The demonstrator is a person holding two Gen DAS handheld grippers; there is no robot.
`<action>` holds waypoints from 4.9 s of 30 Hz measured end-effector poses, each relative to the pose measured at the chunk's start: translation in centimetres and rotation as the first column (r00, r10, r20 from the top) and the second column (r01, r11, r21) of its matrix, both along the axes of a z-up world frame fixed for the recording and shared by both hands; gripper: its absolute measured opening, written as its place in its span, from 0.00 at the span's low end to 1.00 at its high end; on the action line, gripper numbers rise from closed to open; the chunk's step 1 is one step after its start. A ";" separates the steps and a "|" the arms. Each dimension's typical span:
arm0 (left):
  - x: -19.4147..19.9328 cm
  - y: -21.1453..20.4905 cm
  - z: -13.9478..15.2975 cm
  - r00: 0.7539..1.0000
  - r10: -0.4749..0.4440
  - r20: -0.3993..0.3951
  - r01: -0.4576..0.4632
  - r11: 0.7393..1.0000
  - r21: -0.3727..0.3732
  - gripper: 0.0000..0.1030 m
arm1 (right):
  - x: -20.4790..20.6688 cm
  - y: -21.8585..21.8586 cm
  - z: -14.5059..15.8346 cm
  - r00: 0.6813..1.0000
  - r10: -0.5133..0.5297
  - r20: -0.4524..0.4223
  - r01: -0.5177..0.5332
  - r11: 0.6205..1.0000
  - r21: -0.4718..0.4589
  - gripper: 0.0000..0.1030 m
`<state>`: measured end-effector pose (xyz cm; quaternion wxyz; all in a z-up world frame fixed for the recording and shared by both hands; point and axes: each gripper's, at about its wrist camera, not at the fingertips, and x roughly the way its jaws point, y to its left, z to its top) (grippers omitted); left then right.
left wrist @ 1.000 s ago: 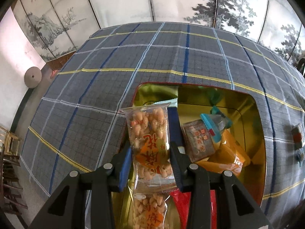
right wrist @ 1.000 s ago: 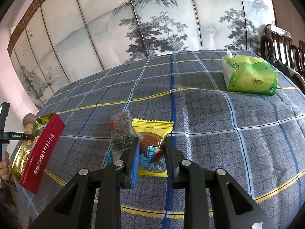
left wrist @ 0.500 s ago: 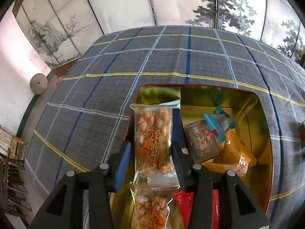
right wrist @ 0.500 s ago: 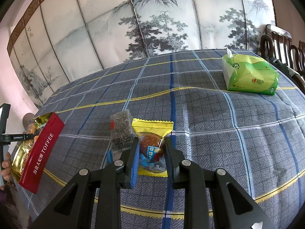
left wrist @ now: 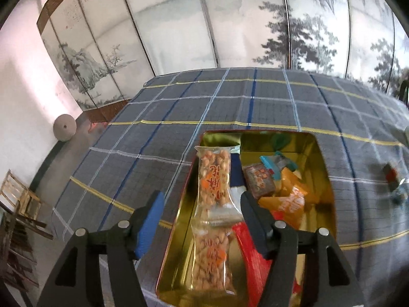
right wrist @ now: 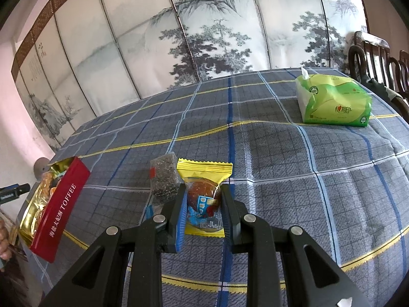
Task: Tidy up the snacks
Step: 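Open the left tool to release the peanut bag into the tin, then carry the yellow candy with the right tool into the tin and release, then grasp the dark packet with the right tool while the left tool moves to the clear blue-clipped bag, then grasp the small clear bag with blue clips using the left tool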
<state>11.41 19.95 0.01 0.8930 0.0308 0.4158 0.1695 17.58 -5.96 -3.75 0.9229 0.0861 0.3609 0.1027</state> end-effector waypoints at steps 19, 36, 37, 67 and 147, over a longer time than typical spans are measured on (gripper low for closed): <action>-6.0 -1.9 2.3 0.999 -0.035 0.034 0.035 0.999 -0.025 0.62 | -3.6 6.2 4.9 0.981 0.185 0.063 -0.189 0.980 0.056 0.22; -10.6 5.2 1.6 0.988 0.147 0.043 -0.144 0.987 -0.075 0.62 | -6.2 21.6 7.2 0.844 0.535 0.033 -0.534 0.837 0.119 0.23; -10.9 5.8 1.4 0.987 0.157 0.034 -0.154 0.985 -0.075 0.62 | -6.2 22.7 7.0 0.833 0.553 0.022 -0.552 0.825 0.121 0.23; -13.3 5.3 1.1 0.996 0.087 0.019 -0.086 0.995 -0.048 0.62 | -4.6 32.3 2.1 0.763 0.635 -0.119 -0.620 0.771 0.145 0.63; 8.4 -32.4 -8.2 0.581 -0.771 -0.260 0.743 0.633 -0.215 0.25 | 2.6 -13.1 -0.7 0.981 -0.071 -0.181 0.057 0.995 -0.082 0.35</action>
